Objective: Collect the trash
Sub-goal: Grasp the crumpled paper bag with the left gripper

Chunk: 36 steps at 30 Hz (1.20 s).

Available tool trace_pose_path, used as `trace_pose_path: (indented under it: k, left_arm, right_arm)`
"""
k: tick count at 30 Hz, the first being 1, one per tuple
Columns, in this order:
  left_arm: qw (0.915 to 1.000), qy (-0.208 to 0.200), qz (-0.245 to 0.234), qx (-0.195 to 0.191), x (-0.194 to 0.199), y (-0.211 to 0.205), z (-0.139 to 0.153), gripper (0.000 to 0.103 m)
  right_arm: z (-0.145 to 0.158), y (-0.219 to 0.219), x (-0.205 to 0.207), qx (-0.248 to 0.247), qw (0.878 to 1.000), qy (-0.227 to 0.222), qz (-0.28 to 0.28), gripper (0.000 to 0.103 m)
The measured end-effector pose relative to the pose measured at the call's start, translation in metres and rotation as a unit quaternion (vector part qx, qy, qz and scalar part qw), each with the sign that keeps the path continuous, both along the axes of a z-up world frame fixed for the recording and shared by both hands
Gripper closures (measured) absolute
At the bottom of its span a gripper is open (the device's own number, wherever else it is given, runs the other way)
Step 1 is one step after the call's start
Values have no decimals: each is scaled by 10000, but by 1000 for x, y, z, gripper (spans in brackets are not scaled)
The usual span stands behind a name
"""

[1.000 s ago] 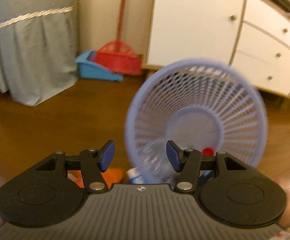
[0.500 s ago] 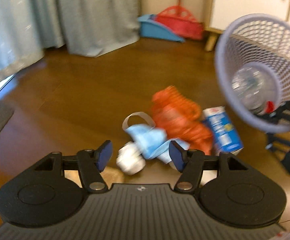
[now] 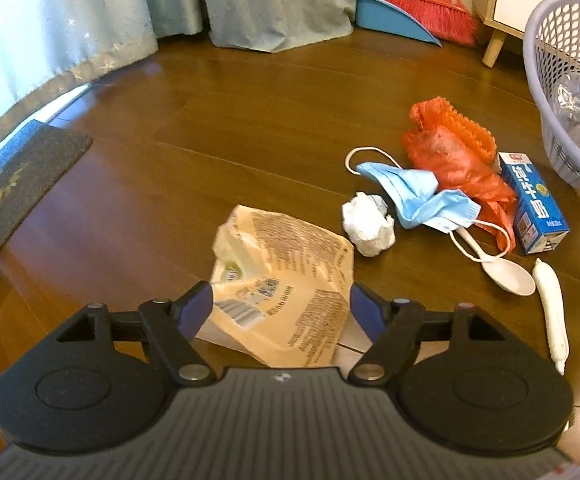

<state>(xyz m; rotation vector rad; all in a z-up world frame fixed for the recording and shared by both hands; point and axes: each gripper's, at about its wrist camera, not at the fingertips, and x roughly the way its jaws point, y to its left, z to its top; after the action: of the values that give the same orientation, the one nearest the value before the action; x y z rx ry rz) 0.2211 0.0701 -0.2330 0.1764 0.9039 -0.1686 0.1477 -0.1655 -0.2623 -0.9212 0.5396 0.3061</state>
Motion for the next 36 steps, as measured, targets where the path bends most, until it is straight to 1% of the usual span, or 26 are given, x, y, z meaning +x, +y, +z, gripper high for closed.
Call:
trace_pose_path:
  k: [3,6,8,11,13,16,18,19,20,25,27,29,32,36]
  left_arm:
    - [9996,-41,-268,92,-2,-9,-3,26]
    - [9960,-194,-647,579,-10,-21,-8,25]
    - [9912,-220,-893,950,-15,-27,-15,25]
    - [9831,-196,-1195,1375,-19,-35,-30,25]
    - [9777,-183,-1312,1627,-21,-38,-38,29]
    - [9736,-158,-1327,1851,-20,-41,-47,38]
    - [9725,-132,-1305,1922,-18,-41,-49,58]
    - [9722,-128,-1266,1966,-17,-40,-50,61]
    - [9724,-129,-1248,1968,-15,-39,-50,66]
    - [9766,-110,-1110,1836,-8,-34,-44,85]
    - [9786,-98,-1054,1762,-8,-34,-40,94]
    - [9808,-80,-1007,1670,-7,-33,-37,99]
    - [9825,-86,-983,1582,-8,-35,-32,100]
    - [9864,-117,-929,1348,-8,-40,-22,102]
  right_arm:
    - [0,0,0,2,10000,-1,-2,101]
    - [0,0,0,5,10000,-2,-6,101]
    - [0,0,0,4,10000,-1,-5,101]
    - [-1,0,0,4,10000,0,-7,101]
    - [-1,0,0,6,10000,0,-8,101]
    - [-1,0,0,12,10000,-2,-14,101]
    - [-2,-1,0,18,10000,-3,-19,101]
    - [-2,-1,0,16,10000,0,-18,101]
    - [-2,-1,0,15,10000,3,-17,101]
    - [-2,-1,0,21,10000,2,-26,101]
    - [-2,-1,0,17,10000,-1,-18,101]
    - [-2,-1,0,22,10000,0,-23,101]
    - [-3,-2,0,25,10000,2,-27,101]
    - [-2,-2,0,30,10000,4,-31,101]
